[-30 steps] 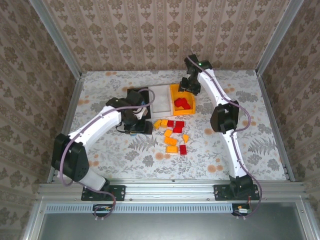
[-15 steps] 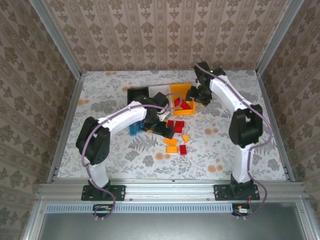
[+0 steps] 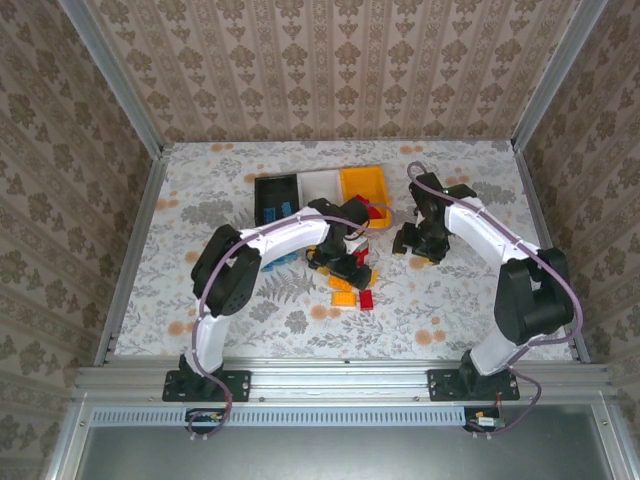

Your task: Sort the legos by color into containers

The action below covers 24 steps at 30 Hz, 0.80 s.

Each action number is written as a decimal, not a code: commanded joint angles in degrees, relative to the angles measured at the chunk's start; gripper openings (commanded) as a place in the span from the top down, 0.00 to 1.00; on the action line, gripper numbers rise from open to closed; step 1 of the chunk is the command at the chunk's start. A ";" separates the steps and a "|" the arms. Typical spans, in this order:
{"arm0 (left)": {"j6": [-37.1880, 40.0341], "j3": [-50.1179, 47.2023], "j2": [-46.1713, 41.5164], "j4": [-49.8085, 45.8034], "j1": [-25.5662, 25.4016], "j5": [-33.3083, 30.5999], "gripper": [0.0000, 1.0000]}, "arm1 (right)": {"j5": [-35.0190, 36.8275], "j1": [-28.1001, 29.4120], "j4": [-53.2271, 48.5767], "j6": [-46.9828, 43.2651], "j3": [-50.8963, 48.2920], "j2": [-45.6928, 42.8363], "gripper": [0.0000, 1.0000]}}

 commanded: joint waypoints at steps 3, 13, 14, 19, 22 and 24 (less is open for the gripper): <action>-0.91 1.24 1.94 -2.37 0.00 -1.29 0.05 | -0.62 -0.58 0.70 0.51 -1.35 -2.99 0.39; -1.15 2.17 4.36 -1.88 0.07 -2.85 0.20 | -1.90 -0.68 1.33 0.85 -2.32 -3.09 0.39; -0.97 2.42 4.65 -2.05 0.13 -2.98 0.21 | -2.05 -0.66 1.40 1.04 -2.32 -3.08 0.39; -0.34 2.61 4.71 -2.71 0.21 -3.65 0.26 | -2.41 -0.68 1.85 1.74 -2.12 -3.04 0.39; -0.36 1.85 3.34 -2.95 0.66 -3.64 0.34 | -2.60 -0.68 2.19 2.33 -2.14 -2.91 0.39; -0.36 1.36 1.75 -3.33 1.09 -3.87 0.40 | -2.78 -0.64 2.45 2.65 -2.20 -2.74 0.39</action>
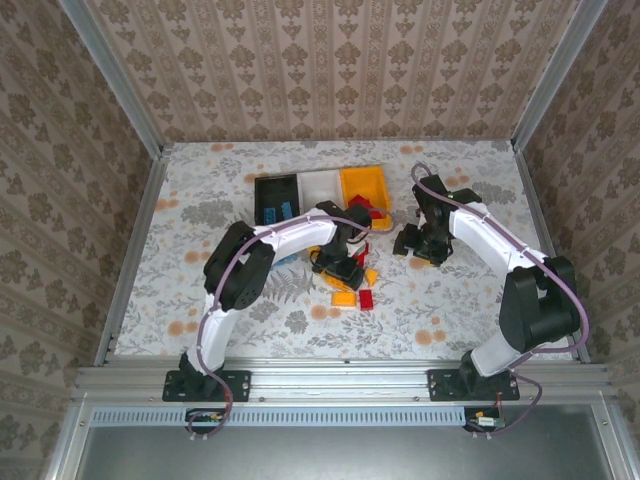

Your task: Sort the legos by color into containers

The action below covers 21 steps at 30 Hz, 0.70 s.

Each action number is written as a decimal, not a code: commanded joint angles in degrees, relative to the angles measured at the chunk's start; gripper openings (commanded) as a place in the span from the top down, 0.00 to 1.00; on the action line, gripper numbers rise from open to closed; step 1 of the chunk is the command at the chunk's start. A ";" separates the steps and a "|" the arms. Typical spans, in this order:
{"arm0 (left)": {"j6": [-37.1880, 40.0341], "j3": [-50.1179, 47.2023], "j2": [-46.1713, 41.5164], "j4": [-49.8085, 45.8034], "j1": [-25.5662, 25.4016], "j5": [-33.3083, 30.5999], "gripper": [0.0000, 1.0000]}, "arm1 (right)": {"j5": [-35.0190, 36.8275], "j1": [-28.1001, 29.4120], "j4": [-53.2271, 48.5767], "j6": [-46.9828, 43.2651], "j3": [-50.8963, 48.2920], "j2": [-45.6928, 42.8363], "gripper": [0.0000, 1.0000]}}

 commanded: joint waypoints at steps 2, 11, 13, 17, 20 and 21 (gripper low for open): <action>0.40 -1.19 -4.72 -2.47 1.55 -1.00 0.41 | -1.58 -0.29 1.03 1.65 -0.57 -0.55 0.39; -0.30 -0.46 -12.63 -4.36 7.44 1.00 0.42 | -2.62 0.25 2.42 3.14 0.95 1.75 0.39; -0.07 1.69 -13.12 -4.92 9.34 1.06 0.42 | -2.62 0.71 2.73 3.52 1.23 2.11 0.39; 0.54 8.53 -11.15 -5.60 13.73 0.54 0.42 | -2.68 2.07 3.10 4.59 1.27 2.38 0.39; 1.15 14.68 -7.52 -5.91 16.31 -0.37 0.42 | -2.54 3.40 2.92 4.97 1.23 2.23 0.39; 1.27 16.67 -6.23 -6.15 17.02 -0.61 0.42 | -2.53 3.70 2.74 5.13 1.24 1.97 0.39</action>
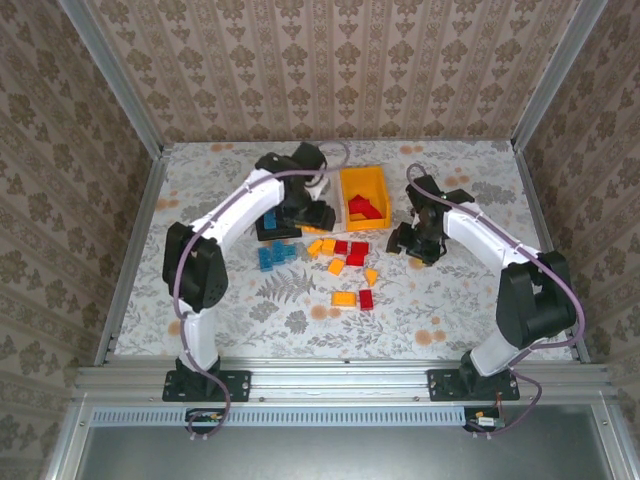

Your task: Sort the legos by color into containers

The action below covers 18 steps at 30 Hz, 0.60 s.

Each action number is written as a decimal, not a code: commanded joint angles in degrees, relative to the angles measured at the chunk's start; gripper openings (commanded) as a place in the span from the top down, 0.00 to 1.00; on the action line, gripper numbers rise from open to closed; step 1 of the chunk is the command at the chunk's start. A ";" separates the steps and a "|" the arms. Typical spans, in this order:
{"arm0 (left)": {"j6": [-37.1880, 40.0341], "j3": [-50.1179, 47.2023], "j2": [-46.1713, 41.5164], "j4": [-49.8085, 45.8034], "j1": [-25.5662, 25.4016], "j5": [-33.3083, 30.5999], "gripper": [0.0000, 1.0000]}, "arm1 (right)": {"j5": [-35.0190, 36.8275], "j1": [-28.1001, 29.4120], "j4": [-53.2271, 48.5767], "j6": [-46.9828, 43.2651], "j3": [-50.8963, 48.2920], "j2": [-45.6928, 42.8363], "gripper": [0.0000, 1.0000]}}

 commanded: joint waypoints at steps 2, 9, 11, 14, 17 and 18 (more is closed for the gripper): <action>1.39 8.72 6.49 -2.26 3.21 -1.61 0.41 | -1.57 2.08 -0.32 1.89 0.64 -0.24 0.39; 3.74 25.96 19.26 -7.35 4.90 -2.89 0.41 | -0.25 5.83 -2.58 2.11 -1.11 -1.24 0.39; 3.59 29.41 22.27 -8.24 5.01 -2.85 0.41 | -0.67 6.44 -2.57 2.48 -1.75 -0.92 0.39; 3.15 31.04 24.63 -8.43 5.25 -2.78 0.38 | -0.59 7.49 -3.27 2.57 -1.46 0.05 0.39; 2.89 32.01 25.70 -8.19 5.28 -2.46 0.32 | 0.06 8.38 -3.65 2.49 -1.06 0.75 0.39; 2.78 32.32 25.90 -8.11 5.28 -2.16 0.31 | 0.23 8.53 -3.64 2.49 -0.94 1.14 0.39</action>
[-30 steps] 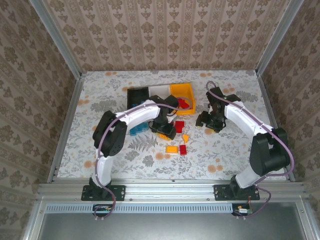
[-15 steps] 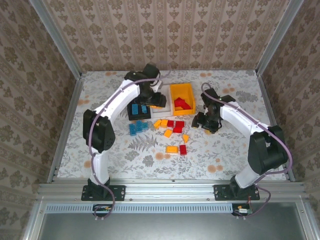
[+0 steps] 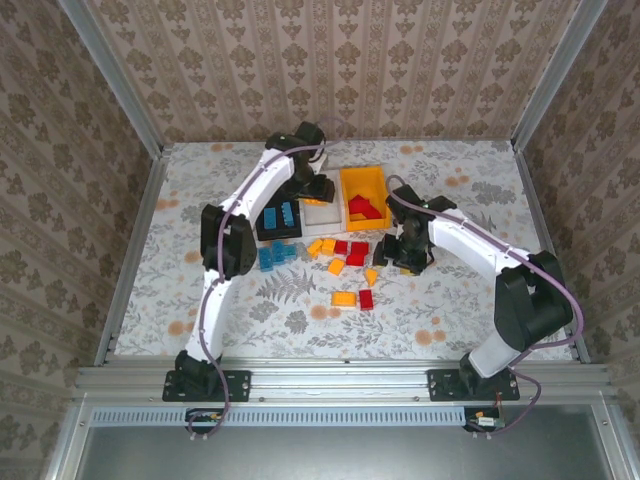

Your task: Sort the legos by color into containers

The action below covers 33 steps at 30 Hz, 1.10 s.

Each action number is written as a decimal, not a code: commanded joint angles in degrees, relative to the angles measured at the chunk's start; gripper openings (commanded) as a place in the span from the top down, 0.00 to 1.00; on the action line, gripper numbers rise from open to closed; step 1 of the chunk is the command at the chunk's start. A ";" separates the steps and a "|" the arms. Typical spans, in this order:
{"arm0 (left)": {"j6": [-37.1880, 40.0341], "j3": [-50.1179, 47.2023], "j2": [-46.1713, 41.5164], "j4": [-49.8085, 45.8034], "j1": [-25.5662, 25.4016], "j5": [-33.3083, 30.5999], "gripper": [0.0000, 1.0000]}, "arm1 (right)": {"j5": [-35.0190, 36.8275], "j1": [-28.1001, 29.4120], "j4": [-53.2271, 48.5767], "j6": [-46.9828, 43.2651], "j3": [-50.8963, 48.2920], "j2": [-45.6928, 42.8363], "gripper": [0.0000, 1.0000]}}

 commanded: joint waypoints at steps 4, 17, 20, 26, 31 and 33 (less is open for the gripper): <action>-0.16 2.56 1.40 -2.65 0.34 0.85 0.27 | 0.32 1.10 -2.03 0.41 1.01 3.96 0.39; 0.02 -0.70 -6.56 -4.04 0.82 0.56 0.18 | -0.11 4.18 -2.39 -3.30 11.91 18.40 0.40; 0.17 -3.23 -10.03 -3.92 1.10 0.46 0.18 | -0.21 4.45 -2.59 -3.66 12.76 20.65 0.41; 0.01 -11.91 -18.13 -1.81 1.65 0.59 0.17 | -0.20 4.45 -1.26 -3.57 13.40 23.48 0.44; -0.17 -19.93 -25.24 -0.23 2.52 0.64 0.16 | 0.38 4.54 -0.68 -2.89 14.30 25.27 0.52; -0.27 -23.93 -28.12 0.56 3.16 0.87 0.16 | 0.67 4.54 -0.42 -2.54 14.32 25.31 0.57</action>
